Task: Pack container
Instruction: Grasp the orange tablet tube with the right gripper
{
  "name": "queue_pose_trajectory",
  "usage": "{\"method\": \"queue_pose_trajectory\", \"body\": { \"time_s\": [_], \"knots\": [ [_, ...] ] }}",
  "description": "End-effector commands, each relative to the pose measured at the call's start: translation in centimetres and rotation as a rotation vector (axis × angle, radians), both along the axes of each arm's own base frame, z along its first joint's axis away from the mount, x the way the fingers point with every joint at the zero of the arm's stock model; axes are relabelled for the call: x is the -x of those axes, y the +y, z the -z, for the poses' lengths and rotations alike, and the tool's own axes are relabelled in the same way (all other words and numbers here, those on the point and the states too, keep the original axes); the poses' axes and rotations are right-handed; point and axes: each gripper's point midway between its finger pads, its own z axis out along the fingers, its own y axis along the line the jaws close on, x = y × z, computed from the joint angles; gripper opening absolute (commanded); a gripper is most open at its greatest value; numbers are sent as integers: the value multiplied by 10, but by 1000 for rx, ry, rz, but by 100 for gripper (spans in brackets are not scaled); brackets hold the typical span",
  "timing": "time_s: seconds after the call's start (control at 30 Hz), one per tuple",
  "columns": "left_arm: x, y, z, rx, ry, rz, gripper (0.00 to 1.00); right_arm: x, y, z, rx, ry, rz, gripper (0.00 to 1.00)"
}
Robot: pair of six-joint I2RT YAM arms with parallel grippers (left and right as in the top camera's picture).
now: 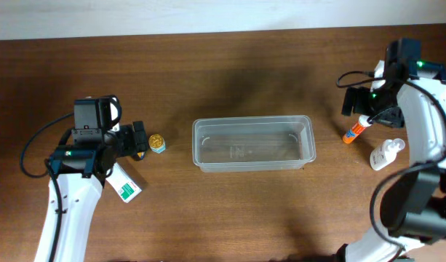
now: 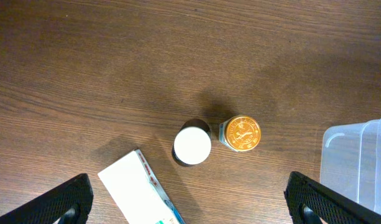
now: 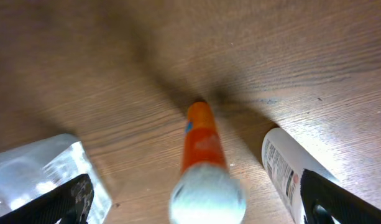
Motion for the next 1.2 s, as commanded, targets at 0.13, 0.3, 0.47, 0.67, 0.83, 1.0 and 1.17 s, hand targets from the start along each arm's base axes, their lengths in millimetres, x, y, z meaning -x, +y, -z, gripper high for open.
{"method": "queue_pose_trajectory", "body": {
  "time_s": [0.13, 0.3, 0.47, 0.67, 0.83, 1.0, 1.17],
  "knots": [
    [-4, -4, -5, 11, -13, 9, 100, -5, -15, 27, -3, 55, 7, 96],
    [-4, -4, -5, 11, -13, 9, 100, -7, -15, 30, -2, 54, 4, 65],
    [-4, -4, -5, 11, -11, 9, 99, -6, -15, 31, -4, 58, 4, 43],
    [-4, -4, -5, 11, -11, 9, 99, -7, -15, 30, -2, 54, 3, 29],
    [-4, -4, -5, 11, -11, 9, 99, -9, -13, 25, -11, 43, 1, 20],
    [-4, -3, -5, 11, -11, 9, 99, -13, -6, 2, -4, 6, -17, 20],
    [-4, -3, -5, 10, -12, 9, 100, -15, 18, -45, -9, -79, -99, 20]
  ]
}}
